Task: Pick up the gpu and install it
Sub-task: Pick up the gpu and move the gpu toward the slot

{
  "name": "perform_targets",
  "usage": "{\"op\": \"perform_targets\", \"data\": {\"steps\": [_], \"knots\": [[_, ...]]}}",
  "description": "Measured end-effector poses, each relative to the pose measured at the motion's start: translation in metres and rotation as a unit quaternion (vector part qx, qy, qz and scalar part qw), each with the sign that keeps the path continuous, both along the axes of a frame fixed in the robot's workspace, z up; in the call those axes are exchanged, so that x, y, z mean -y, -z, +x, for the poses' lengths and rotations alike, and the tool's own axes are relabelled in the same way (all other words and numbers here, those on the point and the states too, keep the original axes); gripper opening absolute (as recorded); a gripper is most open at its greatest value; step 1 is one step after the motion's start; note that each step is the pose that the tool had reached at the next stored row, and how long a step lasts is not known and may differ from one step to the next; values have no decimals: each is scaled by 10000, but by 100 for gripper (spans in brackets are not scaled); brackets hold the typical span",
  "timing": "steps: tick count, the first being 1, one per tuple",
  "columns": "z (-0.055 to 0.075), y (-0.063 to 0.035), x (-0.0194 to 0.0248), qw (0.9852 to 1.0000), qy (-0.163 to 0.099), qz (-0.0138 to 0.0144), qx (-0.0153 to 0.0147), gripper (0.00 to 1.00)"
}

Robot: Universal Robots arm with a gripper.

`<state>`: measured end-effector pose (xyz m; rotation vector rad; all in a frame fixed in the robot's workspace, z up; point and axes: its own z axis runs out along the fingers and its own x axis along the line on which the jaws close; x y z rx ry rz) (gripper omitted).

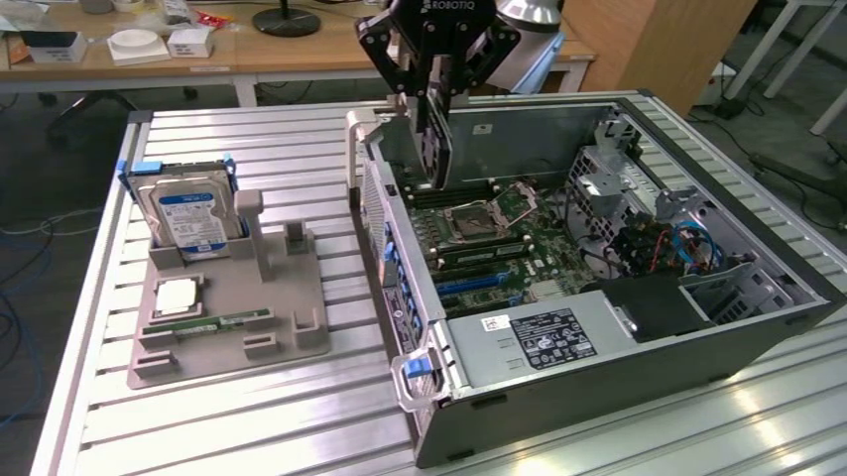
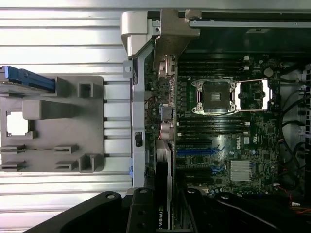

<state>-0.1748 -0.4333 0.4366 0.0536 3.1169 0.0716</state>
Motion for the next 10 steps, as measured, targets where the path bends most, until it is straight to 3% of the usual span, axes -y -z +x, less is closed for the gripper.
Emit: {"op": "perform_targets", "data": {"steps": [10], "knots": [[66,0,5,10000,0,0,0,26]]}}
